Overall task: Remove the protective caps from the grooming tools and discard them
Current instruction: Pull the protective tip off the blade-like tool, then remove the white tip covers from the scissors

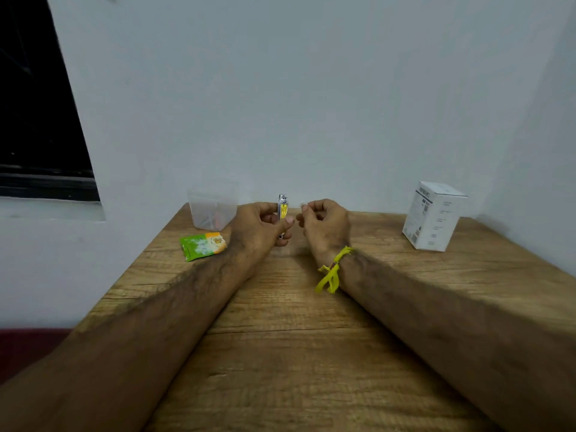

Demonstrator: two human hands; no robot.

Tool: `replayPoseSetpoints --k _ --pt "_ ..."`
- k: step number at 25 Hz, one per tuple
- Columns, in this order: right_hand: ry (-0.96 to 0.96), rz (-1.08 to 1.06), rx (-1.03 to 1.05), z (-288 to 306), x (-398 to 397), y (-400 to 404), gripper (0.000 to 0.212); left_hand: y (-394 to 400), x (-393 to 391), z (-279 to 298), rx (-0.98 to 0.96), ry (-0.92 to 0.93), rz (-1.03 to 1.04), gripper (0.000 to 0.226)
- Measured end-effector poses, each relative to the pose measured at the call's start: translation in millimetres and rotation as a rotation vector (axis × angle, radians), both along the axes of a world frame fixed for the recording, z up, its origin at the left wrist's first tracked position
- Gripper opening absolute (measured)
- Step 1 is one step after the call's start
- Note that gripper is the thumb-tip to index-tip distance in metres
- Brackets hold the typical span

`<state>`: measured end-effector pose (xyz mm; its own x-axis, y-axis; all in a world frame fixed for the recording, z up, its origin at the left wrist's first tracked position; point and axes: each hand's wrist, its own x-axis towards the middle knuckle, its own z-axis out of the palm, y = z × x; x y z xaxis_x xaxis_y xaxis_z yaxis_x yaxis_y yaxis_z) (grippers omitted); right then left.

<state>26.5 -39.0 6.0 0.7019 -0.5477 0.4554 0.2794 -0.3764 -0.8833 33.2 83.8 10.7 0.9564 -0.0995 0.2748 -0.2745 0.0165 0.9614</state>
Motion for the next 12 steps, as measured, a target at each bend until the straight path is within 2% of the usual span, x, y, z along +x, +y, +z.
replayPoseSetpoints --k 2,6,9,12 --pt "-0.009 -0.017 -0.005 5.1 15.0 17.5 0.013 9.8 5.7 5.4 0.010 -0.032 0.108 0.026" --pt "-0.050 -0.028 -0.136 0.2 32.0 25.6 0.009 21.1 16.5 10.7 0.120 -0.073 0.307 0.008" --pt "-0.084 0.044 -0.337 -4.2 43.0 27.2 0.011 42.2 27.3 28.5 0.284 -0.134 0.490 0.013" --pt "-0.073 0.110 -0.393 -5.3 45.0 23.7 0.012 63.3 38.6 46.1 0.410 -0.212 0.642 0.023"
